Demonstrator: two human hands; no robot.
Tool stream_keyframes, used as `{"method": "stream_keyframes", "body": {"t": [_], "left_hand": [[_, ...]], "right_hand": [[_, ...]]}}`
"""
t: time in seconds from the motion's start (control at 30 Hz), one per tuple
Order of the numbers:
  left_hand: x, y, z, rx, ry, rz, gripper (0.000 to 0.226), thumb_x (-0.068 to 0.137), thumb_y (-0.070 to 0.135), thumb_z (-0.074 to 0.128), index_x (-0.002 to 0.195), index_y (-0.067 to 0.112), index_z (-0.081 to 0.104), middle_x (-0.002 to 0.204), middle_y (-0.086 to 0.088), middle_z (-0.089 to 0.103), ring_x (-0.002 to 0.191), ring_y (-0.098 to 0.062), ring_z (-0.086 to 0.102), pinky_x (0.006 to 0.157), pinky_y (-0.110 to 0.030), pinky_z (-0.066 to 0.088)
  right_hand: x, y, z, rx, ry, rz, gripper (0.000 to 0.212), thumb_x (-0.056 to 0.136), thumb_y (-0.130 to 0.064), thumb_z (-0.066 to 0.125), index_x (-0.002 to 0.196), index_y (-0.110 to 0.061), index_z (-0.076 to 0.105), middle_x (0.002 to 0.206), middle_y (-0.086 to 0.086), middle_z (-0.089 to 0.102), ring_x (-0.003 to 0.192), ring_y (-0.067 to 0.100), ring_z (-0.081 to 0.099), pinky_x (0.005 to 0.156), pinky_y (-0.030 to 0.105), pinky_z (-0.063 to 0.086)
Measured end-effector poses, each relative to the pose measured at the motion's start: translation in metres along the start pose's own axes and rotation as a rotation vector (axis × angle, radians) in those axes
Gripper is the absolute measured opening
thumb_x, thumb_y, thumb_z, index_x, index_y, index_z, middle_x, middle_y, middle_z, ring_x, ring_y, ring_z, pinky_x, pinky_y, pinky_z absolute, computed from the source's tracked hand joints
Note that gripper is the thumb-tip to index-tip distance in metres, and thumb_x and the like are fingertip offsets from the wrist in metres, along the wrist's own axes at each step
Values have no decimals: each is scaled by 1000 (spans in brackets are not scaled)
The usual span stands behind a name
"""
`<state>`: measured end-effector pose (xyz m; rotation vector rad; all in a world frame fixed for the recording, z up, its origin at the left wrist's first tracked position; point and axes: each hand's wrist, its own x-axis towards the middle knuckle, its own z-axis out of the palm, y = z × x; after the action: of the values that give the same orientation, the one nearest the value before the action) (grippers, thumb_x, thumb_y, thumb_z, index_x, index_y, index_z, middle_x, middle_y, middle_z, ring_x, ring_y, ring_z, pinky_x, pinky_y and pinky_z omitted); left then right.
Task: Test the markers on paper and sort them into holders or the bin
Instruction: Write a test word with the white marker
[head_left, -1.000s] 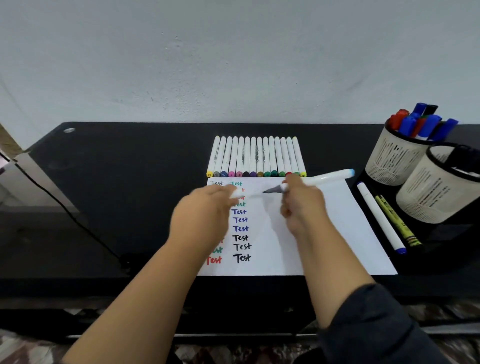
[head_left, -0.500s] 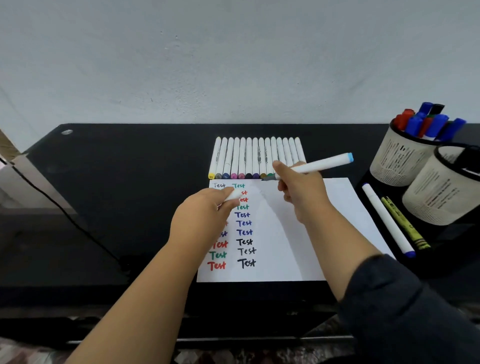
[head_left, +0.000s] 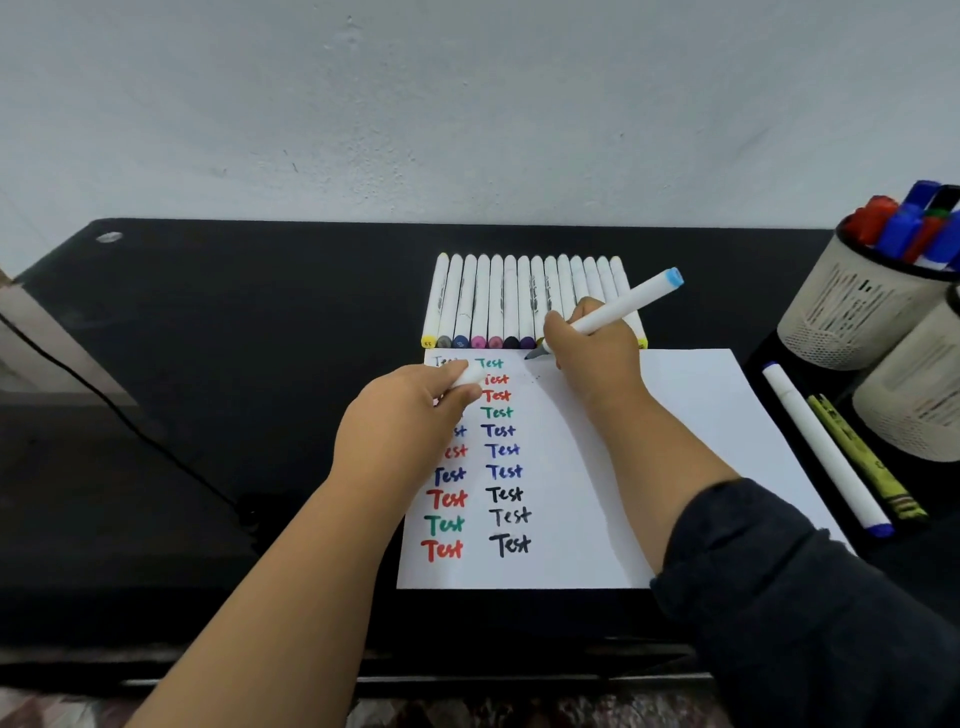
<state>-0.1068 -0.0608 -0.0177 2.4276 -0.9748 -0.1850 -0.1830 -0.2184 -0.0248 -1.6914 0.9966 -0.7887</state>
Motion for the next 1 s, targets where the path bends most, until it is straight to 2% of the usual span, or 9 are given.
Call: {"method": "stream_keyframes", "body": {"t": [0.2,0.37,0.53,0.63,0.7,0.8,0.93,1.0], "left_hand": [[3,6,3,1,-8,7,46,95,48,42,139,34,43,137,7,50,119,-12,49,82,-22,35],[3,8,4,-43,10,20,45,94,47,44,137,34,45,133,8,53,117,-11,50,83,-23,38],[3,8,4,-47,8,24,45,94,47,44,137,34,45,134,7,53,117,-12,50,82,-22,37],[1,9,4,-60,8,24,44,95,46,45,137,34,45,135,7,53,118,-12,50,85,-23,38],[1,10,4,-43,1,28,45,95,47,44,138,35,44,135,8,52,118,-11,49,84,-22,36],[2,10,4,-39,-2,26,45,95,48,43,137,35,44,136,8,52,119,-11,49,83,-21,36],[1,11,4,-52,-5,24,44,94,48,44,137,35,45,137,8,51,120,-11,48,86,-23,37],[1,10,4,-52,-5,28,44,94,48,44,137,35,46,137,9,50,122,-11,47,86,-22,35]], "right_hand": [[0,4,2,-19,-36,-37,34,89,-19,58,62,-16,37,55,-5,45,51,7,41,52,18,35],[1,3,1,-35,-6,-37,30,89,-12,51,64,-15,34,37,-14,47,39,-3,45,40,7,30],[3,6,3,-36,5,-20,31,88,-16,54,63,-16,36,52,-7,41,48,6,37,46,13,32],[2,7,3,-67,-15,-28,30,87,-14,54,63,-15,35,55,-4,37,49,7,34,43,11,30],[2,6,2,-45,-13,-26,31,86,-12,54,63,-15,34,54,-4,37,48,6,34,40,8,29],[2,5,0,1,19,-18,31,86,-10,53,62,-15,33,42,-11,41,40,3,38,40,8,29],[1,5,1,-36,29,-25,32,86,-11,52,62,-16,32,55,-3,37,48,7,34,46,15,31],[2,5,1,-37,41,-31,33,86,-11,51,61,-16,31,55,-3,36,48,7,34,48,17,30]]}}
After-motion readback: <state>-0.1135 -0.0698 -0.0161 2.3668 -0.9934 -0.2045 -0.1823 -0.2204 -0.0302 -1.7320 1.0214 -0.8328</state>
